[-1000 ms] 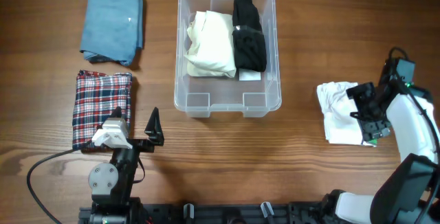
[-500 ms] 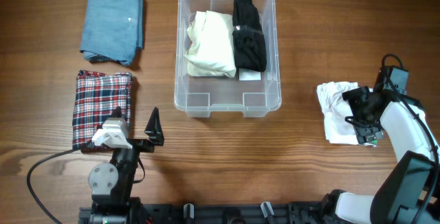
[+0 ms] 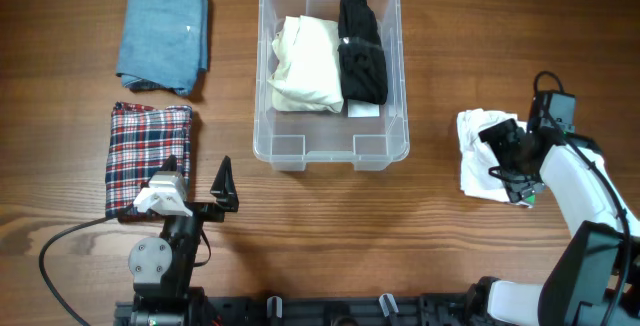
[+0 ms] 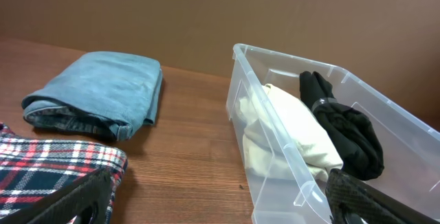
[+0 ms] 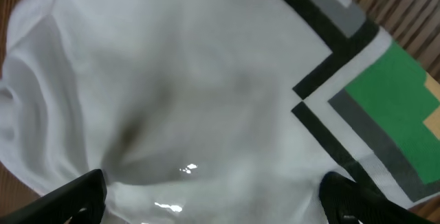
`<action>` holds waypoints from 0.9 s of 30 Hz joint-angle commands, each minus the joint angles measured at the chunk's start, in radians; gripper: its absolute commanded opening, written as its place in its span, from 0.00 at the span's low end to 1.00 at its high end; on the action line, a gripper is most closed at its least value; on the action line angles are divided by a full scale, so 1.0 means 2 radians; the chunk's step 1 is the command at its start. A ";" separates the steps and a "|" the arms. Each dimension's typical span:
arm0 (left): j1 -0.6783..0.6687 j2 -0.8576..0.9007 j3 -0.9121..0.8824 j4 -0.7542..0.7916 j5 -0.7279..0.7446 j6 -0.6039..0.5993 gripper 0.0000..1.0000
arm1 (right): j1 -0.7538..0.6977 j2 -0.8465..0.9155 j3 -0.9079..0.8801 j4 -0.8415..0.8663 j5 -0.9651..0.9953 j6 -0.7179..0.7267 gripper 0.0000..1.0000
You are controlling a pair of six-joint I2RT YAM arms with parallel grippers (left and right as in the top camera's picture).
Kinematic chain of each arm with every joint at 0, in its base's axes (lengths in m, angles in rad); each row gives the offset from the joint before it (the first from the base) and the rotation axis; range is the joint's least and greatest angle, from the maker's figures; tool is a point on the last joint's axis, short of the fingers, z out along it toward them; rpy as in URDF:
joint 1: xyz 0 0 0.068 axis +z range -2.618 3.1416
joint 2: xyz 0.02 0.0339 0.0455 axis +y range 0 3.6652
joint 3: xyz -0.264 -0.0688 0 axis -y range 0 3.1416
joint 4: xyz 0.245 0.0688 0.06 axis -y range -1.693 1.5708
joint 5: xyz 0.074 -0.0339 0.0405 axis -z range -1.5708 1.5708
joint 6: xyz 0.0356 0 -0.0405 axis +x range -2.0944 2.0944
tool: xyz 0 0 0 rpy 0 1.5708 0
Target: Pack container
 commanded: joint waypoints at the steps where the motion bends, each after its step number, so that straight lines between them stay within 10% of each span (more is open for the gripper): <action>1: 0.003 -0.003 -0.003 -0.001 -0.003 -0.001 1.00 | 0.008 0.002 -0.011 0.000 -0.014 -0.005 1.00; 27: 0.003 -0.003 -0.003 -0.001 -0.003 -0.001 1.00 | 0.007 0.077 -0.003 0.280 -0.089 -0.019 1.00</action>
